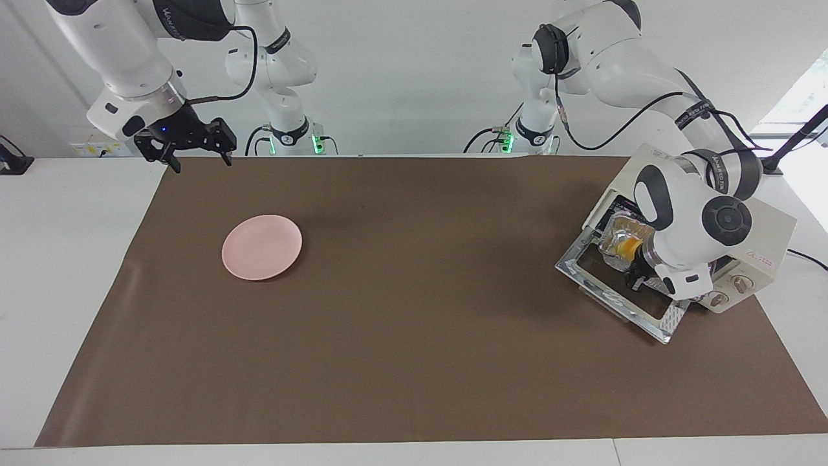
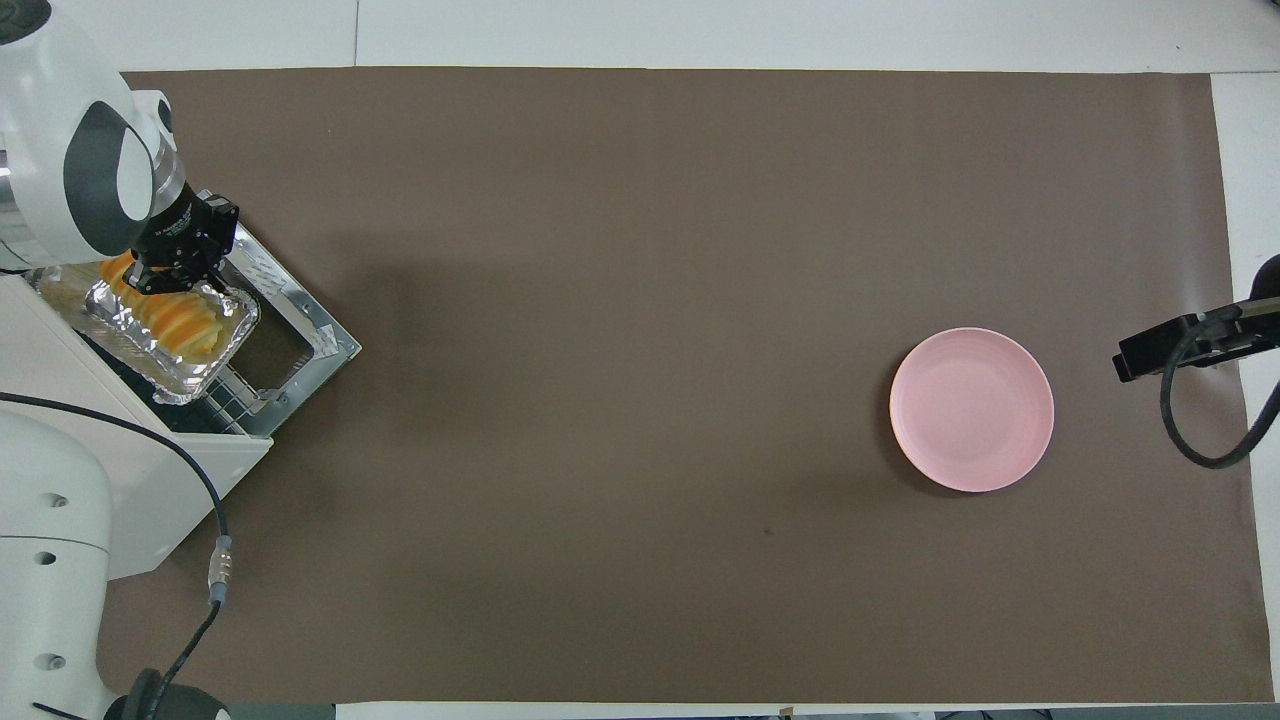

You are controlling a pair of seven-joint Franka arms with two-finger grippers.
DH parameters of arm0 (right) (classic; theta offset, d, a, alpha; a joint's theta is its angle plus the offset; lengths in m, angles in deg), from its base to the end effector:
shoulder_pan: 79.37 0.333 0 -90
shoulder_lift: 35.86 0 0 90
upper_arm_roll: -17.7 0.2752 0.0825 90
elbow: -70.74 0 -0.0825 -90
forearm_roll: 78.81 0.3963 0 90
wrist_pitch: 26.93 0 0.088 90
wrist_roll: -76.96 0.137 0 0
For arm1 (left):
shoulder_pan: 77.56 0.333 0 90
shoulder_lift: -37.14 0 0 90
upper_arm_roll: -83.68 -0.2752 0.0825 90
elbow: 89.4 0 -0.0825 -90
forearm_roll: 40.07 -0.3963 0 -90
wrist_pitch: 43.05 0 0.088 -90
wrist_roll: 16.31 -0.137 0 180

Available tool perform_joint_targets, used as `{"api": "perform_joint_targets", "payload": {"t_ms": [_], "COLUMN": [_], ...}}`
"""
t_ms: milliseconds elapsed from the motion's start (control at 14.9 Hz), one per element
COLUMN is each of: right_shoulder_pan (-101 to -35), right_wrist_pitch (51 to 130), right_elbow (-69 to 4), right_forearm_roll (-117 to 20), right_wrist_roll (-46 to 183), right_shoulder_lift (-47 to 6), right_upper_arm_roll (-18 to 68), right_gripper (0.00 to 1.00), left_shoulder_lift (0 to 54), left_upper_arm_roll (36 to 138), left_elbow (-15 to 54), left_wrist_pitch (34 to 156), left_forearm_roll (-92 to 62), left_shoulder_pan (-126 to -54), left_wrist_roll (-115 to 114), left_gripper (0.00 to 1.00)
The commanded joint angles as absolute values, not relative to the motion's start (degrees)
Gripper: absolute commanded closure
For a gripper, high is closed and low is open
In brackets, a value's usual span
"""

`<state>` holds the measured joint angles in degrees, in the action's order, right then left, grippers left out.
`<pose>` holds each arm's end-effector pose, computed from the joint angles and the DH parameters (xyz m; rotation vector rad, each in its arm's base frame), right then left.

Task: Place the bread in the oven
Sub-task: 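Lower the foil tray into the oven and open the left gripper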

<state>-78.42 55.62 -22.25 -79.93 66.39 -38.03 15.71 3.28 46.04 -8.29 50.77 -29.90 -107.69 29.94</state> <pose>0.5367 -0.0129 0.5397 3.1191 0.2584 -0.2280 0.6533 0.0071 0.3244 -2.5703 -1.2933 0.2519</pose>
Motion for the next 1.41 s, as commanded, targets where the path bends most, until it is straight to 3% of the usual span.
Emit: {"api": "perform_joint_targets", "payload": {"t_ms": [0,1342], "right_shoulder_pan": [-79.2,-79.2], "right_wrist_pitch": [55.9,55.9], "right_elbow": [-23.6,-23.6], "right_forearm_roll": [-80.4,-80.4], "right_wrist_roll": [65.4,65.4], "right_shoulder_lift": [-39.3,-39.3], "right_upper_arm_roll": [16.3,16.3], "right_gripper": [0.0,0.0], "left_shoulder_lift": [4.9,8.7], "left_upper_arm_roll": [44.0,42.4], "left_elbow": [-4.9,2.3], "left_wrist_pitch": [52.1,50.6], "left_forearm_roll": [-30.6,-32.3], "left_shoulder_pan": [-107.8,-111.1], "left_wrist_roll": [28.9,9.7], "left_gripper": [1.0,1.0]}}
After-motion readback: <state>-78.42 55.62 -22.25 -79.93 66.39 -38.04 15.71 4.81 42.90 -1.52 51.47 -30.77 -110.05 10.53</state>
